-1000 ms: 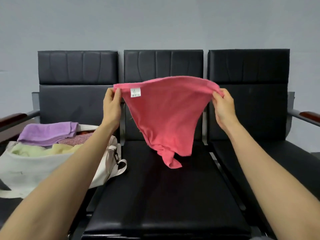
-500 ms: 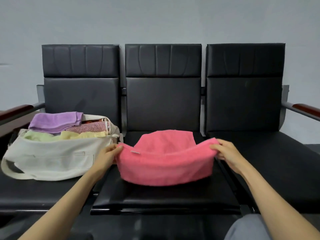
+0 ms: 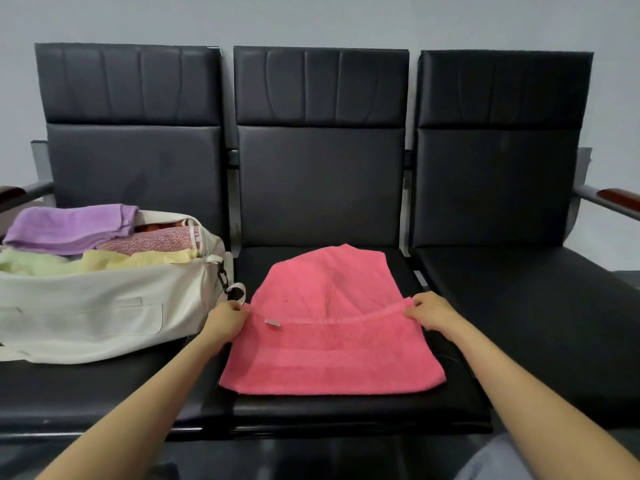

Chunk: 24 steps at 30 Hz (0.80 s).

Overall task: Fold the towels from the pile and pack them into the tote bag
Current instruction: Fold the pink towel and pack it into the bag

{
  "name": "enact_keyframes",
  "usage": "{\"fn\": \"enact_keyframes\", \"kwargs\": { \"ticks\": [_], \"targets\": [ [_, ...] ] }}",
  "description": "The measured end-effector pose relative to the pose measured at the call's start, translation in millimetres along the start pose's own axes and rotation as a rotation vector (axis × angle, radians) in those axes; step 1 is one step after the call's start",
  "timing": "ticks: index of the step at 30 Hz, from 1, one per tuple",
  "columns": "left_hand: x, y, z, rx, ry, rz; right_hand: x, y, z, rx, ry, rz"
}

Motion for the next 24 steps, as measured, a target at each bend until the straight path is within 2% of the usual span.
{"fn": "enact_keyframes", "kwargs": {
  "ticks": [2, 5, 11, 14, 16, 18, 20, 21, 24],
  "targets": [
    [4.3, 5.3, 5.9, 0.166, 0.012, -0.004, 6.2, 11.7, -7.6, -0.069, 0.023, 0.009],
    [9.6, 6.2, 8.2, 0.268, 0.024, -0.021, 12.8, 20.7, -16.6, -0.112, 0.071, 0.005],
    [17.0, 16.6, 9.2, 0.22, -0.028, 0.055, 22.4, 27.7, -20.3, -0.065, 0.168, 0.042],
    [16.8, 16.9, -1.6, 0.244, 0.046, 0.04, 17.2, 26.9, -12.6, -0.051, 0.152, 0.052],
    [18.8, 19.1, -5.3, 0.126, 0.082, 0.053, 14.3, 22.3, -8.0, 0.014, 0.121, 0.009],
    [17.0, 20.5, -3.6, -0.186, 0.059, 0.124, 11.8, 20.2, -5.1, 0.251, 0.093, 0.011],
    [10.3, 25.0, -3.5, -0.505, 0.018, 0.271, 6.1, 20.9, -2.2, 0.51, 0.081, 0.105],
    [6.5, 28.3, -4.0, -0.592, 0.004, 0.364, 2.8, 21.2, -0.1, 0.576, 0.066, 0.176],
    [-1.2, 30.8, -1.5, -0.693, -0.043, 0.517, -7.9, 20.6, -0.1, 0.606, 0.037, 0.359]
  ]
}}
Point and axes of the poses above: each hand's wrist, its own x-axis towards the middle knuckle, its own y-axis out of the palm, z = x × y, the point moved 8 cm from there along x, towards the middle knuckle, and after that the axes turned 2 degrees about x, right-handed, at the moved point
